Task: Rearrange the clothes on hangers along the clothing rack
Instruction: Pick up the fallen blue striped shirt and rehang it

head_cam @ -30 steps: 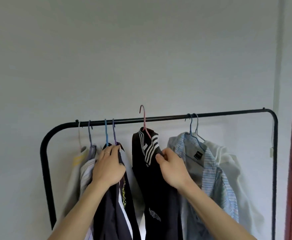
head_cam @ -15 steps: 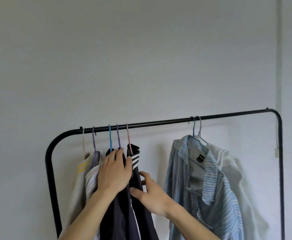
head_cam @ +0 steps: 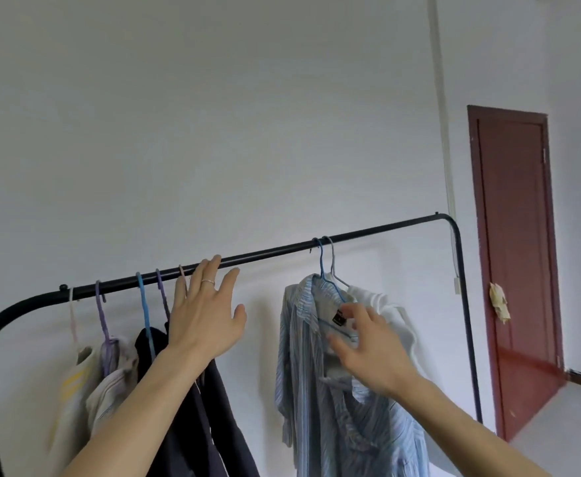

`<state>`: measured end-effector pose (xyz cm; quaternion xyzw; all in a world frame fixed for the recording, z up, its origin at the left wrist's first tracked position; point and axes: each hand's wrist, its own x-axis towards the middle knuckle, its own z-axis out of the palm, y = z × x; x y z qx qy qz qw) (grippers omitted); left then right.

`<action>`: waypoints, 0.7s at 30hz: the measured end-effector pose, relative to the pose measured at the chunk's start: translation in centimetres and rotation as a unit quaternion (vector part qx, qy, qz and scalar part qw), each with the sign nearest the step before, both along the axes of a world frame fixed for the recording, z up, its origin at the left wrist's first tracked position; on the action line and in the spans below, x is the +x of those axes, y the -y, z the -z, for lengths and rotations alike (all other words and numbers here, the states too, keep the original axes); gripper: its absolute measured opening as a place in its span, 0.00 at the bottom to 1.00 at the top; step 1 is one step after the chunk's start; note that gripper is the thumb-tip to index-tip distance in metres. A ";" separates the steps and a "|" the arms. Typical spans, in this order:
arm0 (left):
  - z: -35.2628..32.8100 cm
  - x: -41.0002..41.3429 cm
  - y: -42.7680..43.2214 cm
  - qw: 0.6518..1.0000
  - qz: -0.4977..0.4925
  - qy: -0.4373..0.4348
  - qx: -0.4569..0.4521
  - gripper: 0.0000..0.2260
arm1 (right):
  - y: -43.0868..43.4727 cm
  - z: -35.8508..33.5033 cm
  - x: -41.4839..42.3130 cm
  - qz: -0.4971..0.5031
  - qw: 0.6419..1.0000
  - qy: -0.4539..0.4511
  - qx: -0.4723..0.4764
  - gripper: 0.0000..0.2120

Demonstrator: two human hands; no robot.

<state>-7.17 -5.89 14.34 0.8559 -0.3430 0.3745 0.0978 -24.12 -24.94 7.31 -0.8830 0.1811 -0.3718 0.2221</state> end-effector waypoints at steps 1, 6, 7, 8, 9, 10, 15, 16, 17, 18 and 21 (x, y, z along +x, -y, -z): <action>-0.4 0.3 0.7 1.000 -0.002 0.002 0.005 0.30 | 1.0 0.0 -0.2 0.047 0.999 -0.003 -0.013 0.25; -1.1 2.2 3.3 0.999 -0.027 -0.013 0.023 0.33 | 3.8 0.6 0.2 0.127 0.984 -0.126 0.018 0.23; -1.0 2.6 3.6 0.999 -0.034 -0.015 0.022 0.33 | 4.0 0.7 0.5 0.133 0.982 -0.137 0.018 0.21; -0.8 2.9 3.9 0.999 -0.042 -0.011 0.019 0.33 | 4.2 0.8 0.9 0.142 0.980 -0.140 0.013 0.19; -0.6 3.2 4.1 0.999 -0.050 -0.006 0.017 0.33 | 4.3 0.9 1.3 0.154 0.978 -0.140 0.002 0.18; -0.3 3.4 4.2 0.998 -0.055 0.000 0.013 0.33 | 4.4 1.0 1.8 0.166 0.976 -0.140 -0.016 0.18; 1.2 4.9 4.5 0.998 -0.042 0.052 -0.018 0.32 | 4.2 1.1 4.6 0.197 0.968 -0.130 -0.082 0.22; 1.4 5.3 4.5 0.997 -0.034 0.063 -0.028 0.32 | 4.2 1.0 5.0 0.200 0.968 -0.127 -0.081 0.22; 1.5 5.6 4.4 0.997 -0.027 0.070 -0.034 0.33 | 4.1 1.0 5.4 0.200 0.969 -0.124 -0.081 0.21; 1.6 5.8 4.3 0.996 -0.025 0.076 -0.034 0.33 | 4.1 1.1 5.6 0.197 0.970 -0.120 -0.080 0.20; 1.9 6.3 4.4 0.996 -0.034 0.082 -0.031 0.34 | 4.1 1.1 5.7 0.179 0.978 -0.080 -0.067 0.18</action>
